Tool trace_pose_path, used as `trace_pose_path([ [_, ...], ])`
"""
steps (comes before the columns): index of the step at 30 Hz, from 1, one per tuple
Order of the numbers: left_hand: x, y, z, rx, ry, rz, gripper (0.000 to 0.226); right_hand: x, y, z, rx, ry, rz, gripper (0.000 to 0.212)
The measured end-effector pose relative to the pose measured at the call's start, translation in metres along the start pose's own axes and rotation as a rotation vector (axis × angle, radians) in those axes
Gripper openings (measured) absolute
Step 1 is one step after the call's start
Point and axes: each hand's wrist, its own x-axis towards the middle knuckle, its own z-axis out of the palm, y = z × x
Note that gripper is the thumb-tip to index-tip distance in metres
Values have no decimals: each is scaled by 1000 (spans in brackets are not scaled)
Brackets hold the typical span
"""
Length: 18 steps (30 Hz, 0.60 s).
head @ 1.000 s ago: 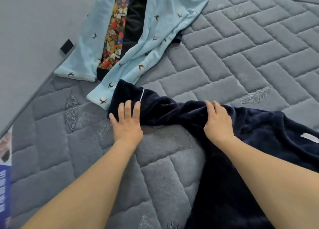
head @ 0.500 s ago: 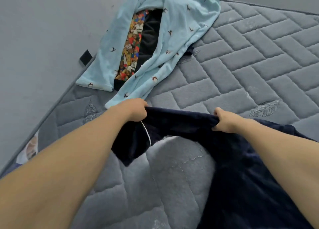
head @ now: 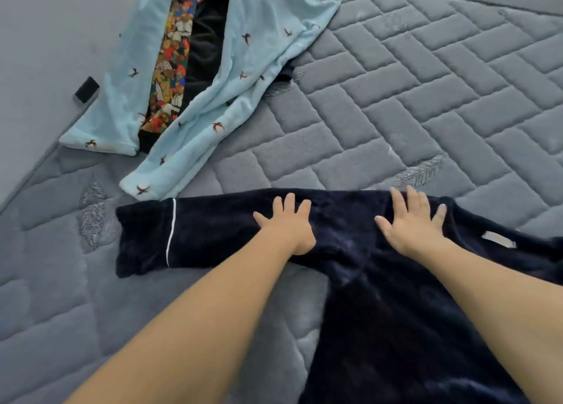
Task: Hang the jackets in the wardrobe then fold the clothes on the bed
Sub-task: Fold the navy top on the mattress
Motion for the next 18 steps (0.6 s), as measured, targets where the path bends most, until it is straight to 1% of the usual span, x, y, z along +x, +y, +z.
trace_pose_path([
  [2,14,34,20,-63,-34,47,81,-5,33,13,14,-28,49,72],
  [5,37,72,46,-36,-15,94,74,-4,82,26,13,-27,62,70],
  [6,43,78,55,-8,-6,88,80,-2,99,29,27,-18,85,72],
  [8,54,82,72,75,48,52,94,3,131,36,61,10,163,84],
  [10,63,80,86,133,157,27,96,8,155,46,67,44,174,100],
  [11,67,78,89,144,195,21,94,11,161,53,60,73,151,103],
  [12,70,79,90,141,204,12,94,12,165,60,49,108,129,104],
  [14,75,84,86,149,157,-25,97,14,164,69,46,153,112,101],
  [16,74,92,77,209,101,-70,107,15,164,68,79,133,88,98],
  [17,73,100,71,248,121,-73,112,14,167,65,106,116,56,95],
  [18,71,113,64,281,198,-37,113,12,176,59,146,115,14,89],
])
